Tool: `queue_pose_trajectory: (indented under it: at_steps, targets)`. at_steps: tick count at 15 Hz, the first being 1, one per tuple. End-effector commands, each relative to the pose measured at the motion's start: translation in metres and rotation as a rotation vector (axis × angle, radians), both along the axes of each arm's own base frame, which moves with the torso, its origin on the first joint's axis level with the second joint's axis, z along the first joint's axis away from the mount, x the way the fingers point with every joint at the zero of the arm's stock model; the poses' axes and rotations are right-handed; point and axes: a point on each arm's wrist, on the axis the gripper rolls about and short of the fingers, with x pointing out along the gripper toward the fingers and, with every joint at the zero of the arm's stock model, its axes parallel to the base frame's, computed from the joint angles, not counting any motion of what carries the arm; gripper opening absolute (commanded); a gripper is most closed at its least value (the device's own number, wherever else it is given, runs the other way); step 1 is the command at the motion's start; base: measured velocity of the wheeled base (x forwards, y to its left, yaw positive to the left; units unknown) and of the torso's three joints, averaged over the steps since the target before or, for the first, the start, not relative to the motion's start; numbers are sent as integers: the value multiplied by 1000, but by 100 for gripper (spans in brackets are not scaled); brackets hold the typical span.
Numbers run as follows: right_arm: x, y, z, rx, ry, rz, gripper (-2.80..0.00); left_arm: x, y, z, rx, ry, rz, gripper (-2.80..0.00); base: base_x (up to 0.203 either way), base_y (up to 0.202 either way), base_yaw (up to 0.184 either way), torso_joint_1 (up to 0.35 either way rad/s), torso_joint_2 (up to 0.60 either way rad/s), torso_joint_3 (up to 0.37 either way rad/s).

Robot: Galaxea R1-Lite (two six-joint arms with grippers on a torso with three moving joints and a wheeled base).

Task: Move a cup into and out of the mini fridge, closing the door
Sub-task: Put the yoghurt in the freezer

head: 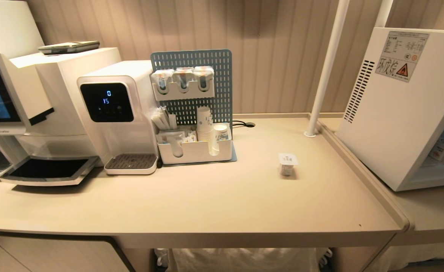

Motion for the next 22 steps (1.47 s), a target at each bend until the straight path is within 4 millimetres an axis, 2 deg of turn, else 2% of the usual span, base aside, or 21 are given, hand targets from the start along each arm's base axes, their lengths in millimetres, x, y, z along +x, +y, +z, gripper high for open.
queue_pose_trajectory:
  at_steps: [1, 2, 4, 5, 6, 8, 9, 14, 18, 19, 22]
  targets:
    - [6, 0, 50, 18, 1, -1, -280, 0, 0, 0, 0, 1, 1, -280, 0, 0, 0, 0, 0, 0]
    - [19, 0, 82, 40, 32, -2, -280, 0, 0, 0, -2, 1, 1, -280, 0, 0, 0, 0, 0, 0]
    - [61, 0, 124, 65, 135, 6, -280, 0, 0, 0, -2, 1, 1, -280, 0, 0, 0, 0, 0, 0]
    - [86, 0, 132, 65, 208, 30, -280, 0, 0, 0, -2, 1, 1, -280, 0, 0, 0, 0, 0, 0]
    - [112, 2, 131, 59, 298, 85, -280, 0, 0, 0, -2, 1, 1, -280, 0, 0, 0, 0, 0, 0]
    - [159, 2, 108, 47, 435, 232, -280, 0, 0, 0, -3, 1, 3, -280, 0, 0, 0, 0, 0, 0]
    - [181, 1, 87, 34, 467, 296, 0, 0, 0, 0, -4, 1, 3, -280, 0, 0, 0, 0, 0, 0]
    - [282, -15, -18, -1, 454, 381, 0, 0, 0, 0, -8, 1, 3, -280, 0, 0, 0, 0, 0, 0]
    - [331, -21, -107, -69, 450, 332, 0, 0, 0, 0, -8, 1, 3, -280, 0, 0, 0, 0, 0, 0]
    - [344, -20, -120, -100, 418, 321, 0, 0, 0, 0, -8, 1, 3, -280, 0, 0, 0, 0, 0, 0]
    - [394, 1, -125, -193, 248, 293, 0, 0, 0, 0, -8, 1, 3, -280, 0, 0, 0, 0, 0, 0]
